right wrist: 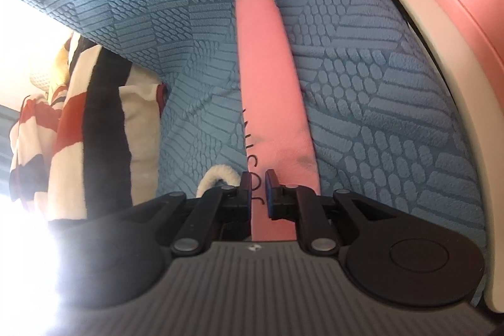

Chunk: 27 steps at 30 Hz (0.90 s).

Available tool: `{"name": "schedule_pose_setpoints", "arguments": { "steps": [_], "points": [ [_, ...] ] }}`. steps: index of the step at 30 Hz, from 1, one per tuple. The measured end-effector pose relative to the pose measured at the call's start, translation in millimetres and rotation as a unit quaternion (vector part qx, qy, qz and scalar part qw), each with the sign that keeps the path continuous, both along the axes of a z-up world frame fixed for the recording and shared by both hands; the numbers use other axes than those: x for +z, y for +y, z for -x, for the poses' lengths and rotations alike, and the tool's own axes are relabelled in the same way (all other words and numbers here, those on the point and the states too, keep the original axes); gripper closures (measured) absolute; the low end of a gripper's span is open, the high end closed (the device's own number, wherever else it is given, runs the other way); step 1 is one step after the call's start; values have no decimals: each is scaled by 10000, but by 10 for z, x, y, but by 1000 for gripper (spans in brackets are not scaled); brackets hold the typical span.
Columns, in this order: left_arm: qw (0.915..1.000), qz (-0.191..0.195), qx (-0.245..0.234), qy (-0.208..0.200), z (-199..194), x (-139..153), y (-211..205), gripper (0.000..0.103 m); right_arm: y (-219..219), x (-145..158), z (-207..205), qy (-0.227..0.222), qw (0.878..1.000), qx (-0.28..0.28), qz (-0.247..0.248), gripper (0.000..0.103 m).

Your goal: Organize objects

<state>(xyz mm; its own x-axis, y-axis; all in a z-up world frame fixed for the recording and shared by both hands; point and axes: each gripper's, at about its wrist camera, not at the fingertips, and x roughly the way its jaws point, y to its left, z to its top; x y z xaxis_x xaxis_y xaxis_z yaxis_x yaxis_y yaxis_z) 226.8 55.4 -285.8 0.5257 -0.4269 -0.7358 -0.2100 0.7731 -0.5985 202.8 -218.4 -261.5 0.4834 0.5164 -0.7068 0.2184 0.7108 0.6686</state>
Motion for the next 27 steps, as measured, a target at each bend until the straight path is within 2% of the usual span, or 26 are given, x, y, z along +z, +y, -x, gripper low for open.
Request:
{"name": "schedule_pose_setpoints", "arguments": {
  "steps": [7, 12, 16, 21, 23, 25, 27],
  "points": [
    [9998, 197, -93, -17, 60, 44, 57, 95, 16, -67, -27, 141, 9998, -38, -100, 95],
    [9991, 167, -385, -15, 37, -19, -80, 95, -7, -81, -18, 189, 9995, -128, -213, 96],
    [9981, -63, -584, -178, 94, -21, -181, 95, 0, -73, -33, 173, 9995, -142, -211, 95],
    [9978, -76, -644, -148, 143, -23, -163, 95, -23, 33, -64, 11, 9999, -100, 103, 89],
    [9981, -6, -604, -113, 148, -32, -151, 95, -53, 63, -55, -23, 9998, -123, 144, 76],
    [9985, 73, -544, -78, 155, -42, -131, 95, -75, 103, -6, -60, 9998, -109, 168, 71],
    [9987, 160, -484, -45, 147, -60, -124, 95, -81, 151, 80, -85, 9996, -19, 263, 71]
  ]
}}
